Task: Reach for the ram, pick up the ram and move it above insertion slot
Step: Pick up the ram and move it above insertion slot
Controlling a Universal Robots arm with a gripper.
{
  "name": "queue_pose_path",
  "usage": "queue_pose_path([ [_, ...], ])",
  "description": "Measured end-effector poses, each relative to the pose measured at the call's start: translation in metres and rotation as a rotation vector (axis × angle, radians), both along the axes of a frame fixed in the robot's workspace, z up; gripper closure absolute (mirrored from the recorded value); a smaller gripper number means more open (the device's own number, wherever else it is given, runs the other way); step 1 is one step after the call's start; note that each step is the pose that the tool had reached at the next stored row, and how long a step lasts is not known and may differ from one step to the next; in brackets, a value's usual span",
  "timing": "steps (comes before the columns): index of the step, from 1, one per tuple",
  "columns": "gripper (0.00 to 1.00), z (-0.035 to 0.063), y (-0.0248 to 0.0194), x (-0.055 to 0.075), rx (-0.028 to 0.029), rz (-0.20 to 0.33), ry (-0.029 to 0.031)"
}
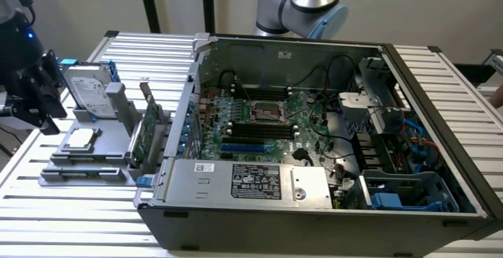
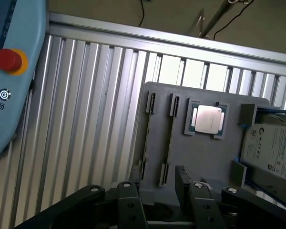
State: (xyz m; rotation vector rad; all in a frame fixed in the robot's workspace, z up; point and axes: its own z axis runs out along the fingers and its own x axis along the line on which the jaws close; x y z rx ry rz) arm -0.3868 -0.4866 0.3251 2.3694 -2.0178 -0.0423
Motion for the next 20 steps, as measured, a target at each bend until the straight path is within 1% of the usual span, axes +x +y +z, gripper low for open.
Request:
queue_pose_path([
  [20, 0.58, -0.0366, -0.002, -0.003, 0.0001, -0.019, -0.0002],
])
